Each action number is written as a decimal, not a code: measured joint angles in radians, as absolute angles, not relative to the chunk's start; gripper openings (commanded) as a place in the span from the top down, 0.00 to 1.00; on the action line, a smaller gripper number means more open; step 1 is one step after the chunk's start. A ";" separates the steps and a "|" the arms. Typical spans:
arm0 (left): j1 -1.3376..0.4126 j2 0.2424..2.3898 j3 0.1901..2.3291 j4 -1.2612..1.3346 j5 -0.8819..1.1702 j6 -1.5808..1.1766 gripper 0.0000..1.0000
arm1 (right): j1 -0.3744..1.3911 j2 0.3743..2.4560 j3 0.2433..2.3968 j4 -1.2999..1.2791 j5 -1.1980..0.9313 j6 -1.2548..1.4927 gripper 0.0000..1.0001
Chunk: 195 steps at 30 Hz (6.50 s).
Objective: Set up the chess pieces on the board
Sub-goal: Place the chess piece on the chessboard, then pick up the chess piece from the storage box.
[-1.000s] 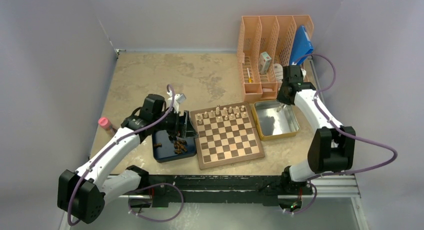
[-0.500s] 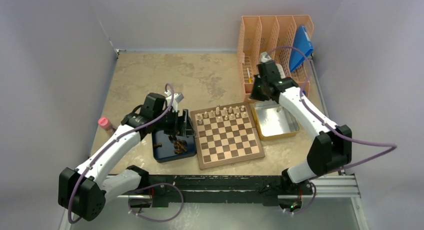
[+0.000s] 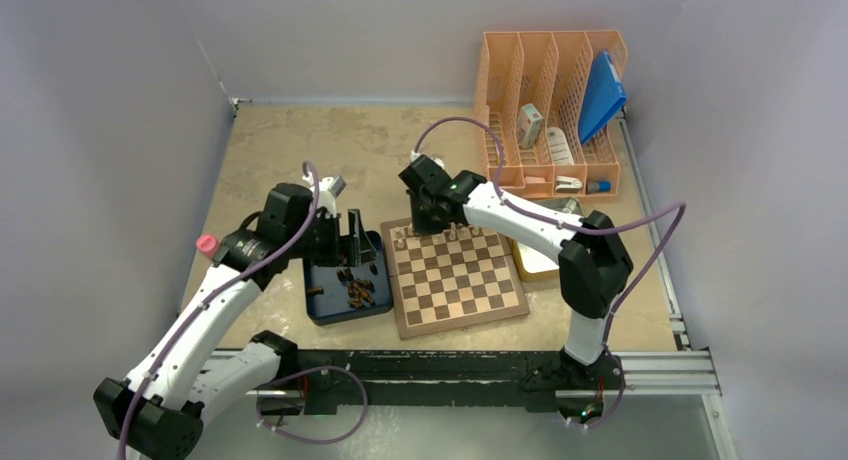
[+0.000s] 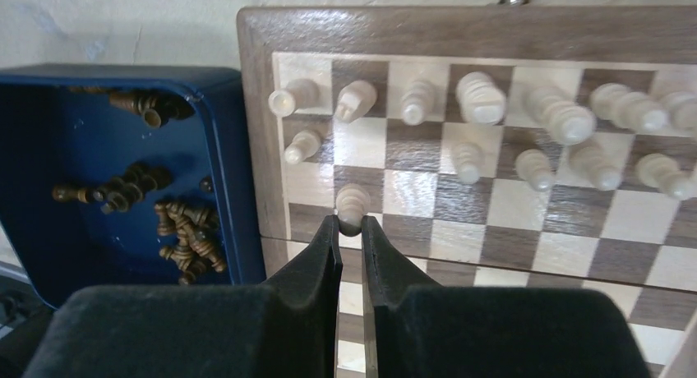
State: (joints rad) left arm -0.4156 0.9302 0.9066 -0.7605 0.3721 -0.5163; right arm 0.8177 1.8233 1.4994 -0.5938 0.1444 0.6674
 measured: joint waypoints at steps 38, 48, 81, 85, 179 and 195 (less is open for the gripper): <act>-0.416 0.821 0.991 -0.923 0.181 -0.540 0.21 | 0.898 1.960 1.499 -0.529 0.279 0.697 0.93; -0.416 0.830 0.991 -0.923 0.181 -0.540 0.21 | 0.898 1.963 1.503 -0.534 0.297 0.700 0.88; -0.416 0.840 0.991 -0.922 0.182 -0.539 0.21 | 0.898 1.976 1.529 -0.546 0.277 0.702 0.76; -0.416 0.840 0.991 -0.922 0.182 -0.539 0.21 | 0.898 1.976 1.565 -0.580 0.276 0.711 0.74; -0.416 0.879 0.986 -0.907 0.272 -0.460 0.19 | 0.032 1.587 0.834 0.059 0.191 -0.060 0.68; -0.416 0.897 0.986 -0.907 0.266 -0.460 0.18 | 0.032 1.618 0.852 0.058 0.191 -0.065 0.74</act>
